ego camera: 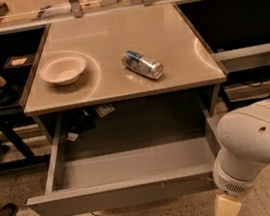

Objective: Open top drawer

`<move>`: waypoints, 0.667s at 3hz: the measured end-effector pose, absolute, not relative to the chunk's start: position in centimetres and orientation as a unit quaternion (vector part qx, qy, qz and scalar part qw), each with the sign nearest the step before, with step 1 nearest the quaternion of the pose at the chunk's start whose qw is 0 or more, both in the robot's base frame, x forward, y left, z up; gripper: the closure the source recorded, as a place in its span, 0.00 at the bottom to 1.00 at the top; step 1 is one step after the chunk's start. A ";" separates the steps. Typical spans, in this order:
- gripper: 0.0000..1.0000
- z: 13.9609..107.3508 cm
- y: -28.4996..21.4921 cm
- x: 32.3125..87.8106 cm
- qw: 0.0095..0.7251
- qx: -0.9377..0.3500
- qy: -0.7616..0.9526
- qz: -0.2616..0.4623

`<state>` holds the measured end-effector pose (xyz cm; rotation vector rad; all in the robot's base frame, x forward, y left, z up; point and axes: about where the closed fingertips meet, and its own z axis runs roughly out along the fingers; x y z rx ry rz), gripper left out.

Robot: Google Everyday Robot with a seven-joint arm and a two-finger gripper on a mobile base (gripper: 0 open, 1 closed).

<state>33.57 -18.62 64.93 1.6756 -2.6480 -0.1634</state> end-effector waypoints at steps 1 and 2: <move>0.00 65.4 -19.6 32.8 0.008 0.526 -0.849 -0.048; 0.00 65.4 -19.6 32.8 0.008 0.526 -0.849 -0.048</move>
Offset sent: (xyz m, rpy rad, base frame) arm -0.0906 -0.1002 0.0364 -0.1207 0.0576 -0.1651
